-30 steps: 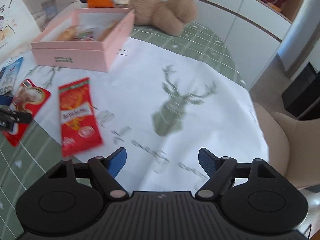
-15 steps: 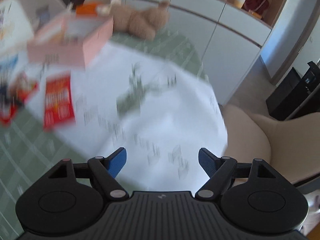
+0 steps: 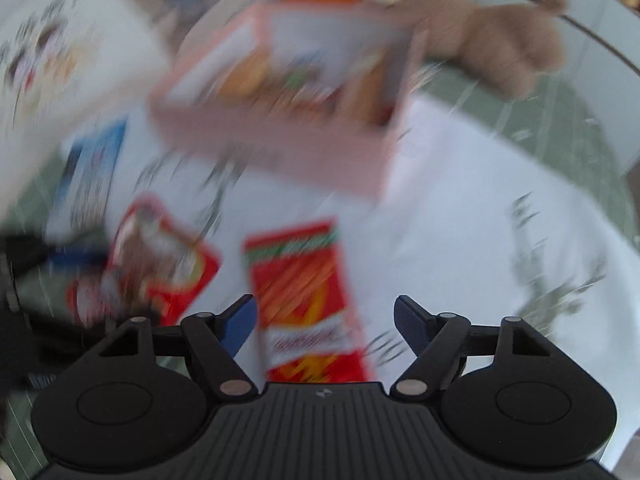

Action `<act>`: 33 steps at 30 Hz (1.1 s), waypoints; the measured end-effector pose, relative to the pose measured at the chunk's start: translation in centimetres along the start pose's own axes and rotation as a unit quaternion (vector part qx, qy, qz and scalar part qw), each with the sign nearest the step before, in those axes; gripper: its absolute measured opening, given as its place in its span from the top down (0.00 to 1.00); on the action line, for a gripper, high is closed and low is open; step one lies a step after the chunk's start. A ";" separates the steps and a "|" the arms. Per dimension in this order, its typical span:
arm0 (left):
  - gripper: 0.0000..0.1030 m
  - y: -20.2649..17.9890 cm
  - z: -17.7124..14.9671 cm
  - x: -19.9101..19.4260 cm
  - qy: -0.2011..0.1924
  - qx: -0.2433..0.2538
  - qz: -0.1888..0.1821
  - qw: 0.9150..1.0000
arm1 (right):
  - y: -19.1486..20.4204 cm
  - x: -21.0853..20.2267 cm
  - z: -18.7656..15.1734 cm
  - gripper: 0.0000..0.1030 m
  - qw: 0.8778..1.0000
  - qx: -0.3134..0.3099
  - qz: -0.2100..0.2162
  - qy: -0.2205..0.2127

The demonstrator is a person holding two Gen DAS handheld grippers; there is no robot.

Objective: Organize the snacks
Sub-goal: 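Grasp the red spicy-strip packet with the right gripper while the left holds the chicken packet, then lower both red packets into the pink box and open both grippers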

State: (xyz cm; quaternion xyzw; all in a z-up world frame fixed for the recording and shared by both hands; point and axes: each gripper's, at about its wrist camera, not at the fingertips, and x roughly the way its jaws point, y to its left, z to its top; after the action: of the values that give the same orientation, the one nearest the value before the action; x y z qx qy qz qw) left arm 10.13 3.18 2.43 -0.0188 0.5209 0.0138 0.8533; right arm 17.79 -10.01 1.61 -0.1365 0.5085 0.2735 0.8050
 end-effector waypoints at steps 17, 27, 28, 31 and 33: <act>0.56 1.8 -0.8 -3.6 -0.065 0.014 -0.030 0.997 | 1.8 -4.5 -0.8 0.58 1.000 -0.014 0.000 -0.025; 0.54 5.3 10.6 -8.5 -0.179 -0.022 -0.073 0.981 | -0.6 -8.3 6.3 0.58 0.995 0.040 0.024 -0.087; 0.53 6.0 12.3 -7.5 -0.180 -0.034 -0.080 0.980 | -0.9 -8.1 7.7 0.56 0.994 0.049 0.026 -0.098; 0.70 8.6 16.6 -2.8 -0.135 -0.077 -0.130 0.979 | -2.0 -6.3 11.7 0.37 0.987 0.081 0.019 -0.134; 0.72 9.8 17.0 -0.7 -0.097 -0.092 -0.146 0.980 | -3.0 -4.2 13.6 0.37 0.985 0.113 0.014 -0.128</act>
State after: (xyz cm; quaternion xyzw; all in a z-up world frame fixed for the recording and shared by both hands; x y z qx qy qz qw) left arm 24.46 13.75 10.68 -0.1718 0.4239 -0.0616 0.8871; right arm 28.26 -6.95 11.26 -0.0018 0.4311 0.2409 0.8696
